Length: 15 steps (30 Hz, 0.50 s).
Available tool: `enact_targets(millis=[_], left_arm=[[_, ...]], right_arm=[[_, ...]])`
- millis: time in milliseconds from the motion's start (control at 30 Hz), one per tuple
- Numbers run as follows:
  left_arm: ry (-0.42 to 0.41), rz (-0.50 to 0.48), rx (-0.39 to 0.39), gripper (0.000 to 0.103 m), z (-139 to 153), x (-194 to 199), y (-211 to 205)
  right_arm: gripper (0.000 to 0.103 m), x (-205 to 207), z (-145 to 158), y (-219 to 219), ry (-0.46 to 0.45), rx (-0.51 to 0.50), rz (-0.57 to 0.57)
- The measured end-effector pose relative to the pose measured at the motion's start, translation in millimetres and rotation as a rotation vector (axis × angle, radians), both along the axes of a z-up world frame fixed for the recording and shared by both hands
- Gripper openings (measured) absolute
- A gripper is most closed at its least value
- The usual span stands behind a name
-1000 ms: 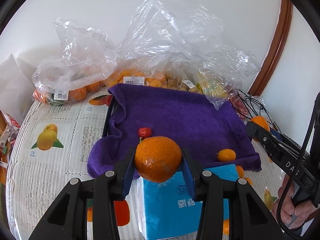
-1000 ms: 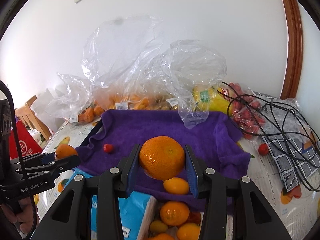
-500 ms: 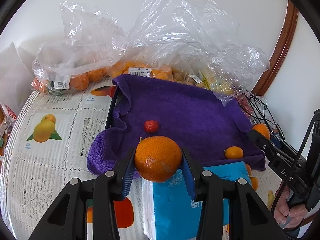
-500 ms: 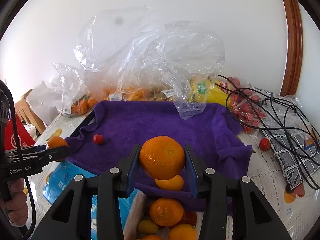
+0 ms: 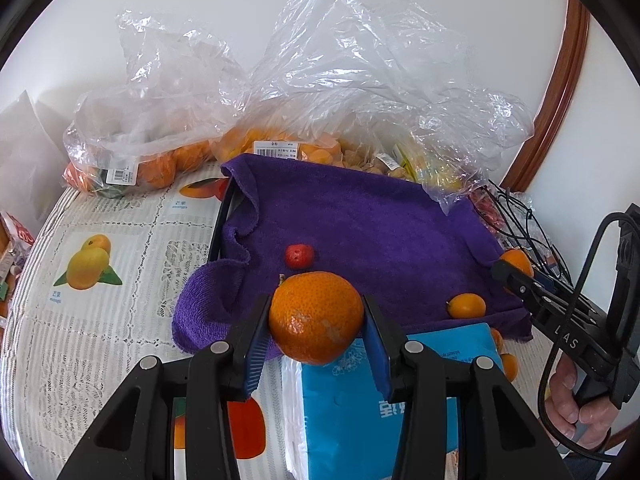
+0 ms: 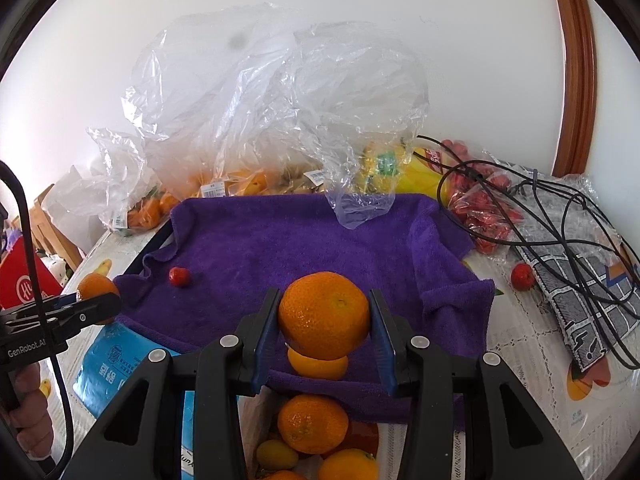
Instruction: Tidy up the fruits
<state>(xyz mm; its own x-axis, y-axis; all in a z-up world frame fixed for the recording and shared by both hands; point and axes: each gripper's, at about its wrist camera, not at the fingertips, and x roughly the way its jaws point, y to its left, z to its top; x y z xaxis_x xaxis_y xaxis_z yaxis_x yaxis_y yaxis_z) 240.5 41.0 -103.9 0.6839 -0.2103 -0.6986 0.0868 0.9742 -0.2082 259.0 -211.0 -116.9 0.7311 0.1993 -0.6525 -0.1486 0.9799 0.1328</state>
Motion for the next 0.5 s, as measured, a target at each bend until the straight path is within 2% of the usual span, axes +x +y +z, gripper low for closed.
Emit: enact_targets(millis=[500], left_arm=[[0.0, 0.003, -0.032, 0.041, 0, 1, 3]], right_arm=[[0.043, 9, -20, 7, 0.071, -0.043, -0.003]])
